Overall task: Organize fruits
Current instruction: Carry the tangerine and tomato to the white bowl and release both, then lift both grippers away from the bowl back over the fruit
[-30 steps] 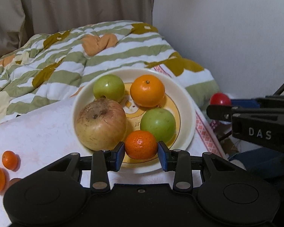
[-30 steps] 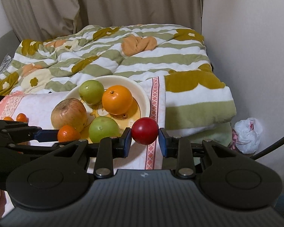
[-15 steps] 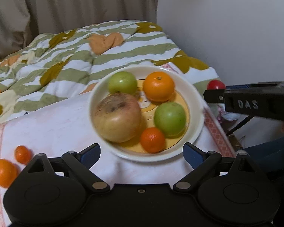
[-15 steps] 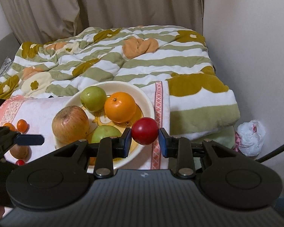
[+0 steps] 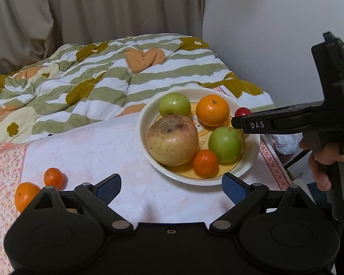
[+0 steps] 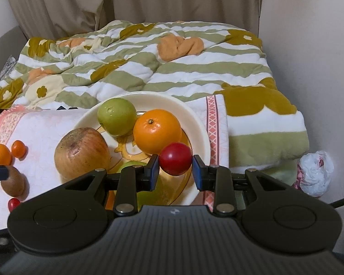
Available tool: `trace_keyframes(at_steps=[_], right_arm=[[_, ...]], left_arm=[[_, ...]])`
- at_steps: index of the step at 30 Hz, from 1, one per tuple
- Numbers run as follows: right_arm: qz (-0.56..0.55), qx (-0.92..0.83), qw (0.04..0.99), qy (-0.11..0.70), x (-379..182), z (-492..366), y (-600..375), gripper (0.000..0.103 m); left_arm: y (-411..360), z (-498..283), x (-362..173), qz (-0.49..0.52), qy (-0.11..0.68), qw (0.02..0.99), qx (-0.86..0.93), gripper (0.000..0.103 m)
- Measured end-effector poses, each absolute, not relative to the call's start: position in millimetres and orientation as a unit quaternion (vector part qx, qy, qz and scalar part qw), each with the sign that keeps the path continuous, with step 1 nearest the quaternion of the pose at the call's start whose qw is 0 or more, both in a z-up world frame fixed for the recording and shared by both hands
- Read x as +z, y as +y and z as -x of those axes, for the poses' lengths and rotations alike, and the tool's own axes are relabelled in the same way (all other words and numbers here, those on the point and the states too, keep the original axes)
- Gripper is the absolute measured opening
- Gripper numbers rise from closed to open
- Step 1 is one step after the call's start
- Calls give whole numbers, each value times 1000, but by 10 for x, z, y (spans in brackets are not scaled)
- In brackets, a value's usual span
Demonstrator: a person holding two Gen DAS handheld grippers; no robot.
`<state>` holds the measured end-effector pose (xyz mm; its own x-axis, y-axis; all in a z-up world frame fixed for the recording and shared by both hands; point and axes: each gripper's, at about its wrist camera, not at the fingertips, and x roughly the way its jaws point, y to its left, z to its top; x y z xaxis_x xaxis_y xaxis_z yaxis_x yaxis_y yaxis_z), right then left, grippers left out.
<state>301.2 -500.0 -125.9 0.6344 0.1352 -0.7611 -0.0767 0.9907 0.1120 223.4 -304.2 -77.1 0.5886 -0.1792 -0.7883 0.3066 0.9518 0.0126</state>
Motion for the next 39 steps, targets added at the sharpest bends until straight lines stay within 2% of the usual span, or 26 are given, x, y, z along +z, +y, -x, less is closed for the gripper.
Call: trace_keyframes(at_steps=[3,4,6,8,26,39], right_arm=[[-36,58,904,422,-1270,-3012,-5014,50],[-37,57,905,420,-1265,-3008,-5016,54],[-35,48,908,415,-1243,-2987,-5029,69],[-40,44,911,408,-1208,-2957,-5049,102],[-41,43,924,377,-613,-2280,-4980,103],[-16,63,933,354,-200,-1727,-4393,103]], left_arm=[[-3022,-2195,-755,-78,427,891,-131,97],[-3021,-2176,-750,-81,425,892,-128,97],[-3012,-2144,-743,-83,421,894,-127,97],[-2992,-2117,-735,-77,420,895,-129,97],[-2663,-1617,-363,-41,377,920,-98,97],[-1785,-1243,-50,-46,341,938,-30,101]])
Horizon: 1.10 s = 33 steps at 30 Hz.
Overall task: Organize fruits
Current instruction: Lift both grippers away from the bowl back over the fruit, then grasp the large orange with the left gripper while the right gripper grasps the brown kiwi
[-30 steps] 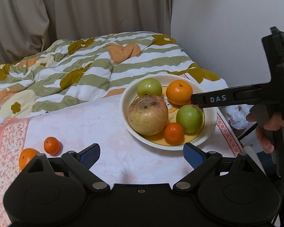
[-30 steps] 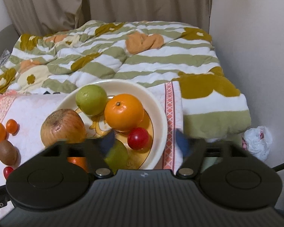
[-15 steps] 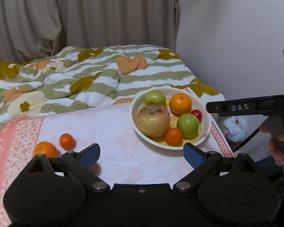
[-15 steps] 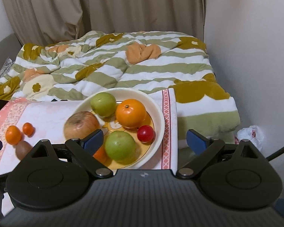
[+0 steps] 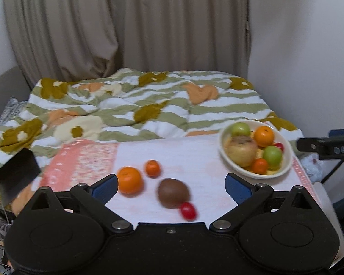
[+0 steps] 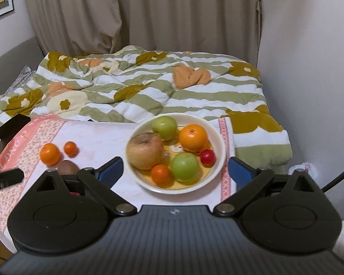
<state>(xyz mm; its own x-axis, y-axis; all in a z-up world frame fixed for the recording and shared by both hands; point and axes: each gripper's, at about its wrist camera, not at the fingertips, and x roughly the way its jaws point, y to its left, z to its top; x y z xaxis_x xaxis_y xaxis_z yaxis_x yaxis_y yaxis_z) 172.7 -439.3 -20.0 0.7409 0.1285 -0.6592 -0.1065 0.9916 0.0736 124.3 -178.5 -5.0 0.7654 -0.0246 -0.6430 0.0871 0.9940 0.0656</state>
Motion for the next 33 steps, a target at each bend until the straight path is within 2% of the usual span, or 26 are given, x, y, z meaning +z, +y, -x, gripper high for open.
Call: trace_keyframes(at_steps=[6,12,17,33], right_arm=[[-20,60,932,356,-179,-1619,-3942,103],[-73,56,925,369,-248,-1604,-3537,103],[-64,38,920,384,-345,-1647,-3143,103],[-70,-1,894,442,-1063,-1985,-2282,103]], left_arm=[[-1289,-1314,-11,-67,335,939,-37,103],[-871,-1516,-68,-102,338,934,-58,103],[-567,-1764,-186,-102,354,924,-98,103],[-311,-2702,-845,-73,446,866,-214,101]])
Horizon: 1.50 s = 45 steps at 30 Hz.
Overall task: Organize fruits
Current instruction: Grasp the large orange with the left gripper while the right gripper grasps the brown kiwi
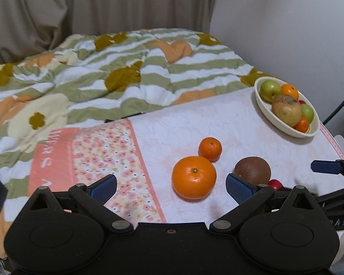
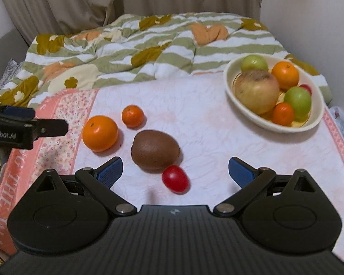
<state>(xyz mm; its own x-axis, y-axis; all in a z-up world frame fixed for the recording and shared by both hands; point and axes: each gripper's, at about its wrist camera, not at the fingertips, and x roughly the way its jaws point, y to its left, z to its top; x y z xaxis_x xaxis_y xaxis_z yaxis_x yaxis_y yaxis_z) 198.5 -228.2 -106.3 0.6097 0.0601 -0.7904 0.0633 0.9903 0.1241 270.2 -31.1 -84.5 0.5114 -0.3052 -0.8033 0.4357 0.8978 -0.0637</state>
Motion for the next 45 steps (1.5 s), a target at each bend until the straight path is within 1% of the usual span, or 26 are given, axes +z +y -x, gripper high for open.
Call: trace_keyframes(at_steps=[1,3,7,9,11,12,13,14,16,19,22,25,28,33,36,38,45], right_arm=[[-65,0,893,445,-1097,-2007,-2256,103],[-57,1,892,449,-1155,-2050,-2216,103],[-52,11,888,457,-1258,-2154,-2194,103],[-53,19,887,459,-1302,-2212,-2189,103],[-46,27,886,460,-1338,-2268,-2178,103],[-41,31,886,461,-1362,-2299,-2171,103],[-38,36,885,463,-1387,-2330,-2166,103],[-37,40,884,464,-1406,-2353,-2167,103],[-38,50,883,465,-1439,-2393,-2165,103],[-35,63,882,466,-1478,-2438,-2160,103],[-31,74,879,470,-1504,-2472,-2146,103],[-27,81,877,473,-1535,-2496,-2131,98],[-20,84,877,472,-1549,-2516,-2116,97],[-11,85,879,468,-1545,-2540,-2087,93],[-5,82,881,465,-1548,-2540,-2063,88],[-5,87,882,462,-1540,-2529,-2054,81],[-2,84,885,458,-1500,-2495,-2018,80]], left_arm=[[-327,-2733,-881,-72,450,863,-217,101],[-375,-2784,-957,-71,460,856,-224,97],[-462,-2875,-1086,-67,475,847,-229,94],[-514,-2902,-1139,-68,480,844,-229,91],[-558,-2931,-1186,-70,484,842,-229,91],[-578,-2945,-1211,-70,487,840,-228,89],[-601,-2961,-1239,-71,492,838,-227,86],[-619,-2976,-1263,-71,496,835,-227,77],[-640,-3002,-1310,-68,504,830,-229,75],[-664,-3022,-1335,-59,508,826,-236,64],[-686,-3009,-1327,-65,506,827,-235,64],[-685,-2986,-1320,-71,506,827,-234,64],[-678,-2978,-1316,-83,503,830,-225,64],[-589,-2964,-1313,-81,505,831,-216,64],[-550,-2950,-1309,-78,506,832,-213,64],[-546,-2937,-1307,-77,506,833,-209,63],[-461,-2842,-1255,-71,503,838,-199,63]])
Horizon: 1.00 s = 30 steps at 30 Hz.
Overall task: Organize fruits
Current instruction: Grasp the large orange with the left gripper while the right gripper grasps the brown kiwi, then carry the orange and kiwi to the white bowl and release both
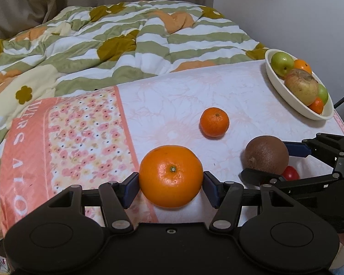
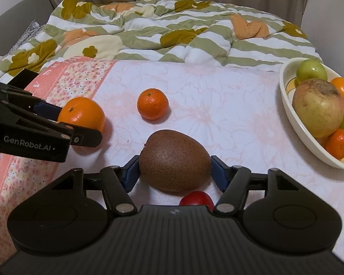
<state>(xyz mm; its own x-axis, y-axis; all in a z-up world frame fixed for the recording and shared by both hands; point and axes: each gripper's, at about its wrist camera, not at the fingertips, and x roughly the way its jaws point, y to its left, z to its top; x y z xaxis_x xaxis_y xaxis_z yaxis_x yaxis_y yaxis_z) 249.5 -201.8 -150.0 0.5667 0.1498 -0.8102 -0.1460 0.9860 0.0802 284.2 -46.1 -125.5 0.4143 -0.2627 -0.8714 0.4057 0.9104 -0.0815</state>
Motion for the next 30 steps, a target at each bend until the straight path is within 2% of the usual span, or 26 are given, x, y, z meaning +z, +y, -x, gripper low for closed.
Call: trace_keyframes(at_steps=[17,30], right_arm=[[-38,55,906,417,-854,-2070,-2100,79],[-39,42,920,388,-376,-1771,-2907,79]], left_arm=[[-344,-2321,-696,-38,450,868,-206,63],[-959,-2031,-277,-21,402,892,-208,63]])
